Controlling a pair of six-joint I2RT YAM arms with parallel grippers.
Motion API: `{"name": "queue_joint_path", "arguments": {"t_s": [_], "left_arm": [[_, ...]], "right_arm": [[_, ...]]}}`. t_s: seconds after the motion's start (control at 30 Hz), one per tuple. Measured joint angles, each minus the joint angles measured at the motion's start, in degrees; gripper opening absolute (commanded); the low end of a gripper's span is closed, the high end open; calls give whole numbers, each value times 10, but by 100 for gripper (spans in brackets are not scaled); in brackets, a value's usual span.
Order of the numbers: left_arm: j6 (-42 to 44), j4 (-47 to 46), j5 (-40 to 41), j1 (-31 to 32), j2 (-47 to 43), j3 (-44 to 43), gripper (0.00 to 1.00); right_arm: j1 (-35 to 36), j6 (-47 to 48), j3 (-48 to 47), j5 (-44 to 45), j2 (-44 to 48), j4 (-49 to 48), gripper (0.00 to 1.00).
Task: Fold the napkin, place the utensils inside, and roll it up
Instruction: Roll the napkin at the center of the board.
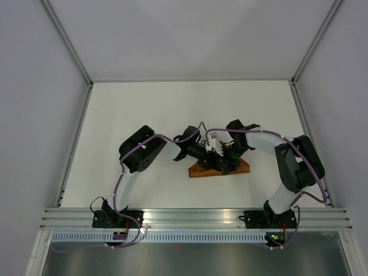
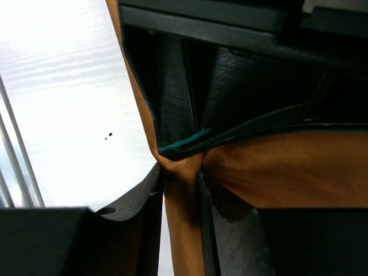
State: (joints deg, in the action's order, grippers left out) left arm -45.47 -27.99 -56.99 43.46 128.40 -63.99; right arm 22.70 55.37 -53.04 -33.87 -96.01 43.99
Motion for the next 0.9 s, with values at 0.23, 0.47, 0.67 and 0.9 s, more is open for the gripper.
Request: {"name": "queue_joint_path", "arguments": {"t_s": [0.23, 0.47, 0.67, 0.9], "left_arm": [[-74, -135, 79, -9, -21, 68, 37], [-94, -238, 217, -35, -86, 186, 38], [-66, -297, 363, -46, -197, 315, 38], [130, -282, 468, 6, -334, 355, 39]], "right_arm": [[-18, 10, -91, -26, -90, 87, 15], [-27, 15, -147, -42, -146, 142, 14], [-31, 16, -185, -48, -183, 184, 14], [-36, 18, -213, -55, -211, 215, 14]]}}
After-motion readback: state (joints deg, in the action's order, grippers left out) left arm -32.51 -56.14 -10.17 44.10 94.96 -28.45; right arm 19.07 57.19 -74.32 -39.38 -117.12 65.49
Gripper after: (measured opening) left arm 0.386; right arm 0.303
